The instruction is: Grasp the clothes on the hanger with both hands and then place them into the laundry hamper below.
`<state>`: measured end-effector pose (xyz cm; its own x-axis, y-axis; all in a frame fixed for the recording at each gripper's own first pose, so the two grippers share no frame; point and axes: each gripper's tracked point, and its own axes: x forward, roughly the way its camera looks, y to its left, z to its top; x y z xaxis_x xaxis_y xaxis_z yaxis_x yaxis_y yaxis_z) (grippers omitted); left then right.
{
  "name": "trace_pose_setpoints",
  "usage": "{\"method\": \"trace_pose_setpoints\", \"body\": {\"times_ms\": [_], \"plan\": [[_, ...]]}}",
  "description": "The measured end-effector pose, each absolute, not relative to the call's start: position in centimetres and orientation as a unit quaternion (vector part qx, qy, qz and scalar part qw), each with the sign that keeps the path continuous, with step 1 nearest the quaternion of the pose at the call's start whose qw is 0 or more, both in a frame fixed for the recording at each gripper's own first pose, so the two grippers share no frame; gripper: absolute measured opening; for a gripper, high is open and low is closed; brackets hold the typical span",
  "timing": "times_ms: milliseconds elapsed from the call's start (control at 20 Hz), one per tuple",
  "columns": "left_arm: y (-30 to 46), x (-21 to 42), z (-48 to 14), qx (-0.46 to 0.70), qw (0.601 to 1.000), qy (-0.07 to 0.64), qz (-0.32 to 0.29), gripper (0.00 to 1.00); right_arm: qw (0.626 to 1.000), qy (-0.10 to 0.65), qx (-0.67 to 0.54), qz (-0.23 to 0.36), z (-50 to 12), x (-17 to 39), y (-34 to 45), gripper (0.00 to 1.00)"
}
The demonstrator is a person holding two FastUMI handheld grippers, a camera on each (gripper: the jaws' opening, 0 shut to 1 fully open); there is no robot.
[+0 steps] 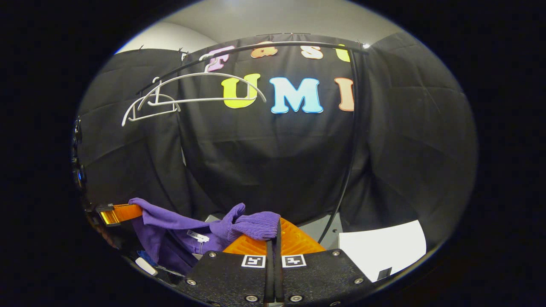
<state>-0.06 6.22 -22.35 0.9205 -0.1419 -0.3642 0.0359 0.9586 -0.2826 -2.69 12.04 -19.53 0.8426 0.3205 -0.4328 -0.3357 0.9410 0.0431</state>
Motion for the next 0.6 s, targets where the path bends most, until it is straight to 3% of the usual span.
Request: {"method": "trace_pose_setpoints", "body": {"times_ms": [200, 600], "plan": [[6.5, -0.6, -23.4, -0.119, 0.968, 0.219, -0.028, 0.02, 0.951, 0.245, -0.012, 0.190, -22.3, -3.7, 12.8, 0.00], [6.2, -2.8, -27.6, -0.077, 0.950, 0.291, -0.086, 0.01, 0.934, 0.326, 0.002, 0.146, -27.9, -5.7, 12.5, 0.00]]}}
